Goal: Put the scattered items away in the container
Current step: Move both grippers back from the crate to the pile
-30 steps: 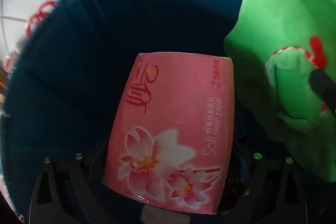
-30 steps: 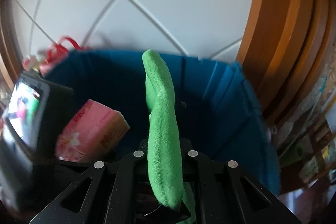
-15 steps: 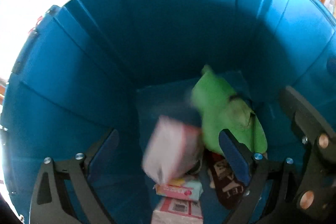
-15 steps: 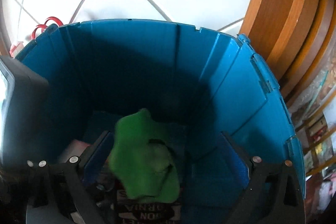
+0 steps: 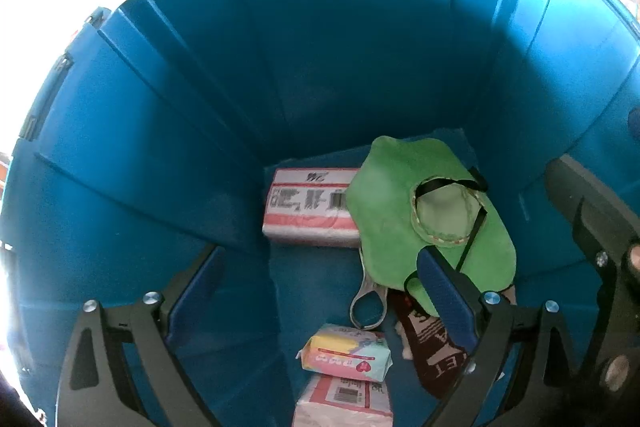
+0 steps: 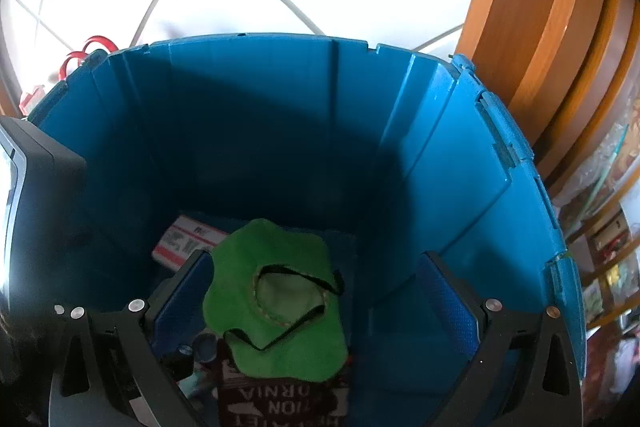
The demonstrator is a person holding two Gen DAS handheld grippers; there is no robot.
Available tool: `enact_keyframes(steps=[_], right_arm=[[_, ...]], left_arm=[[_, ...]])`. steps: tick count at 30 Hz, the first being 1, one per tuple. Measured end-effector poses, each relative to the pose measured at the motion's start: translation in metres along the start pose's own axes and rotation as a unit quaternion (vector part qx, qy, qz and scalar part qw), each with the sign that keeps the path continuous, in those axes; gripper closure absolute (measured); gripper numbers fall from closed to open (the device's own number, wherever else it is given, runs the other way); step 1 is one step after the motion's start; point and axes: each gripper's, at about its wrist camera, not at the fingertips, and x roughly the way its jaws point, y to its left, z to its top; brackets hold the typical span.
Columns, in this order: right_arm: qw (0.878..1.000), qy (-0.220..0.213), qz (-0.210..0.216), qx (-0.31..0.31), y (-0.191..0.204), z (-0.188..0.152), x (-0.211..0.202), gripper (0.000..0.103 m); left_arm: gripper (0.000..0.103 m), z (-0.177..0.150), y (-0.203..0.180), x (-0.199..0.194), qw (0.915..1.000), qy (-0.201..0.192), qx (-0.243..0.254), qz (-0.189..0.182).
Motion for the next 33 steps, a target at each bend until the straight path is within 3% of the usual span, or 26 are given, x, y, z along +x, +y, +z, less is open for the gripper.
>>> enact_keyframes(steps=[7, 12, 20, 24, 33], right_arm=[[1.000, 0.011, 0.005, 0.002, 0.000, -0.003, 0.003, 0.000], [1.000, 0.002, 0.028, 0.014, -0.001, -0.003, -0.017, 0.000], [0.996, -0.056, 0.054, 0.041, -0.009, 0.004, -0.093, 0.000], [0.991, -0.078, 0.080, 0.067, -0.018, 0.002, -0.133, 0.000], [0.990, -0.114, 0.085, 0.021, -0.003, -0.037, -0.202, 0.000]], left_arm=[[0.006, -0.005, -0.005, -0.005, 0.9998, -0.004, 0.005, 0.019], [0.006, -0.020, -0.001, -0.031, 0.9990, -0.015, -0.043, -0.003], [0.006, -0.044, 0.020, -0.114, 0.9955, -0.071, -0.058, -0.021], [0.006, -0.062, 0.031, -0.158, 0.9942, -0.101, -0.038, 0.000], [0.006, -0.120, 0.057, -0.224, 0.9839, -0.169, -0.053, -0.029]])
